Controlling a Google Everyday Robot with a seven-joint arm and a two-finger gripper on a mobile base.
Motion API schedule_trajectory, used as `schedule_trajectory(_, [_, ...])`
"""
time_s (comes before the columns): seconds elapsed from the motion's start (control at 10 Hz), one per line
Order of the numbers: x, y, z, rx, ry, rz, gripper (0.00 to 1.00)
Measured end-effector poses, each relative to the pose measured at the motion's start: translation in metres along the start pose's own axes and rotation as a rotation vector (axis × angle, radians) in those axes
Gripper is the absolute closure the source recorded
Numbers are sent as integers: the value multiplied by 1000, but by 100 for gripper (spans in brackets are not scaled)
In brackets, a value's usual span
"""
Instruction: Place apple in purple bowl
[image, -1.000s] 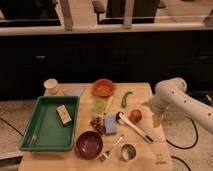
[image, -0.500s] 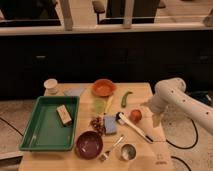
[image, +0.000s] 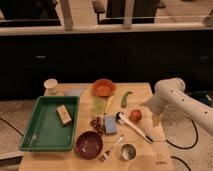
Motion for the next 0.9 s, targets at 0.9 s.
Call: schedule_trajectory(0.9, [-4,-3,11,-7,-34,-82,20])
